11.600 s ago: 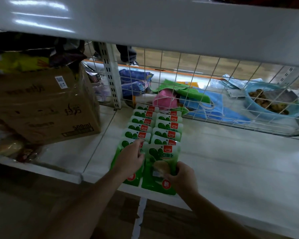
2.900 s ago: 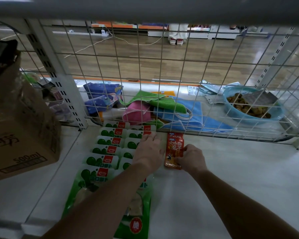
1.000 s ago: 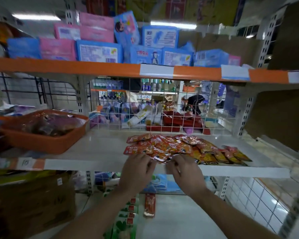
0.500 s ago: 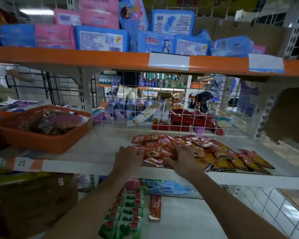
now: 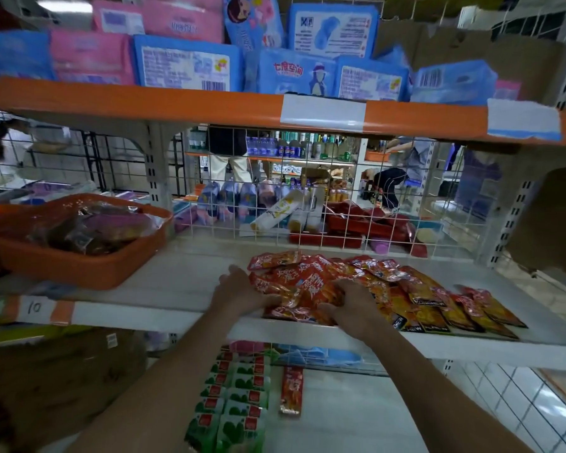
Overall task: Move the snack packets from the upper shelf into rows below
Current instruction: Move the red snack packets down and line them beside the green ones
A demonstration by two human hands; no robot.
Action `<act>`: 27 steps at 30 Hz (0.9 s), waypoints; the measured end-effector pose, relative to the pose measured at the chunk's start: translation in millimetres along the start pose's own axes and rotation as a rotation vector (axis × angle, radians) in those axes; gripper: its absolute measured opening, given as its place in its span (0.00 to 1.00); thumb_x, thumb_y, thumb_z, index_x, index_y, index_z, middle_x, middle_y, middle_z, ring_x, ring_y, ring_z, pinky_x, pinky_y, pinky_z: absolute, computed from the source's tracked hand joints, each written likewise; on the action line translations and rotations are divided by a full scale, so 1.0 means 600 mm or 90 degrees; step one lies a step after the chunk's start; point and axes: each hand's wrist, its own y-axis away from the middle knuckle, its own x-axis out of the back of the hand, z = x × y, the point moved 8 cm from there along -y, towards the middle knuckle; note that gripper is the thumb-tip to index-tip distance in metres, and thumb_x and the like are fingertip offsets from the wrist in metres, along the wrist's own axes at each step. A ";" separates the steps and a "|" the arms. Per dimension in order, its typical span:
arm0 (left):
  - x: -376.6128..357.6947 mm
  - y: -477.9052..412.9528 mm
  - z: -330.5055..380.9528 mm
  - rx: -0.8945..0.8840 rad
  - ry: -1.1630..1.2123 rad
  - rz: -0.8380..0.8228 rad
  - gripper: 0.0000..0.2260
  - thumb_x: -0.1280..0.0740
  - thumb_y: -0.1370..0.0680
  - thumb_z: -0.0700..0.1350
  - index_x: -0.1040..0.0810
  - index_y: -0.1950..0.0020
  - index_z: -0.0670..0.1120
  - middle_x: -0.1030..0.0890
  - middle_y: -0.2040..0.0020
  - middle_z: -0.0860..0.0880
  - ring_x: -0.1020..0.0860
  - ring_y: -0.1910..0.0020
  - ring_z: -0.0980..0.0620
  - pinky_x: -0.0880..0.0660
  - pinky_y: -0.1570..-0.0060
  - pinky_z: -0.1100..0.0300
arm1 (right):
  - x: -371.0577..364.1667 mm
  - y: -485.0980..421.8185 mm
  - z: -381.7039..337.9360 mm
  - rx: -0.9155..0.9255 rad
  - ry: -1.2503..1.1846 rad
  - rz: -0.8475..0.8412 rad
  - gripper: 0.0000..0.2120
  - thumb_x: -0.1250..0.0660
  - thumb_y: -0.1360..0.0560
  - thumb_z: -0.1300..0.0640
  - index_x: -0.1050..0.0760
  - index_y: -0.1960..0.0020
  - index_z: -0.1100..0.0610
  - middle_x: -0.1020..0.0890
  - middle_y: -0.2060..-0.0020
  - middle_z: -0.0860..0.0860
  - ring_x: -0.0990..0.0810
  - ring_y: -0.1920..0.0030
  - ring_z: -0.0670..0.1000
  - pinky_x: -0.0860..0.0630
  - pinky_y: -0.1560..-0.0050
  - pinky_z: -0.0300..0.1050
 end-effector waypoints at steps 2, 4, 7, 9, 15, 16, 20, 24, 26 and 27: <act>0.001 0.008 0.001 -0.015 0.093 -0.007 0.49 0.18 0.41 0.62 0.41 0.31 0.43 0.27 0.35 0.43 0.26 0.35 0.41 0.26 0.36 0.46 | -0.001 -0.001 0.003 -0.005 0.020 0.009 0.27 0.27 0.26 0.50 0.30 0.30 0.55 0.25 0.36 0.53 0.25 0.39 0.54 0.26 0.37 0.49; 0.004 0.016 0.002 -0.031 0.173 -0.017 0.41 0.17 0.37 0.54 0.40 0.37 0.46 0.27 0.42 0.46 0.24 0.41 0.44 0.25 0.38 0.48 | -0.002 0.001 0.002 -0.007 0.039 0.010 0.26 0.28 0.25 0.49 0.31 0.31 0.55 0.25 0.37 0.54 0.26 0.38 0.54 0.27 0.37 0.49; 0.011 0.023 0.002 -0.062 0.299 0.004 0.35 0.18 0.34 0.43 0.38 0.37 0.48 0.23 0.42 0.47 0.23 0.46 0.49 0.24 0.42 0.53 | -0.005 0.002 0.002 -0.017 0.026 0.003 0.26 0.30 0.23 0.50 0.34 0.30 0.57 0.24 0.37 0.55 0.25 0.37 0.56 0.28 0.38 0.49; 0.015 0.031 0.007 -0.081 0.394 0.018 0.36 0.20 0.32 0.38 0.37 0.32 0.50 0.21 0.43 0.44 0.21 0.48 0.48 0.21 0.47 0.53 | -0.006 0.003 0.000 -0.026 0.015 0.003 0.25 0.32 0.22 0.51 0.35 0.30 0.57 0.24 0.37 0.55 0.25 0.37 0.56 0.28 0.41 0.47; -0.011 0.064 0.063 -0.137 0.566 -0.077 0.11 0.26 0.27 0.36 0.18 0.50 0.49 0.15 0.50 0.47 0.16 0.49 0.46 0.20 0.43 0.43 | -0.003 -0.002 0.003 -0.055 -0.084 0.017 0.15 0.39 0.20 0.59 0.34 0.33 0.58 0.23 0.50 0.51 0.26 0.58 0.46 0.29 0.60 0.42; -0.025 0.068 0.071 -0.144 0.554 -0.105 0.10 0.26 0.26 0.36 0.18 0.50 0.50 0.15 0.50 0.48 0.16 0.48 0.48 0.20 0.43 0.44 | -0.001 -0.003 0.005 -0.056 -0.105 0.024 0.15 0.40 0.20 0.60 0.33 0.34 0.58 0.24 0.52 0.49 0.26 0.58 0.45 0.28 0.60 0.42; -0.055 0.057 0.076 -0.167 0.470 -0.128 0.14 0.28 0.23 0.40 0.22 0.39 0.50 0.17 0.44 0.49 0.18 0.46 0.51 0.20 0.42 0.46 | 0.006 0.002 0.018 -0.077 -0.232 0.044 0.13 0.37 0.22 0.61 0.30 0.38 0.55 0.20 0.52 0.51 0.20 0.55 0.50 0.20 0.54 0.49; -0.060 0.038 0.076 -0.148 0.456 -0.127 0.18 0.31 0.20 0.44 0.29 0.32 0.52 0.19 0.41 0.50 0.18 0.47 0.51 0.20 0.44 0.45 | 0.015 0.006 0.041 -0.093 -0.364 0.086 0.16 0.33 0.24 0.62 0.27 0.36 0.54 0.18 0.47 0.52 0.17 0.51 0.52 0.20 0.55 0.48; -0.059 0.033 0.081 -0.156 0.457 -0.125 0.17 0.32 0.20 0.44 0.29 0.31 0.53 0.19 0.42 0.51 0.17 0.48 0.51 0.19 0.45 0.46 | 0.023 0.009 0.043 -0.084 -0.400 0.106 0.14 0.32 0.25 0.64 0.25 0.39 0.56 0.17 0.49 0.53 0.17 0.51 0.53 0.20 0.53 0.49; -0.057 0.033 0.083 -0.160 0.458 -0.119 0.17 0.33 0.19 0.44 0.29 0.31 0.53 0.19 0.42 0.50 0.17 0.48 0.51 0.19 0.45 0.47 | 0.026 0.010 0.042 -0.082 -0.410 0.110 0.13 0.32 0.25 0.65 0.25 0.42 0.57 0.16 0.50 0.54 0.17 0.51 0.54 0.20 0.52 0.51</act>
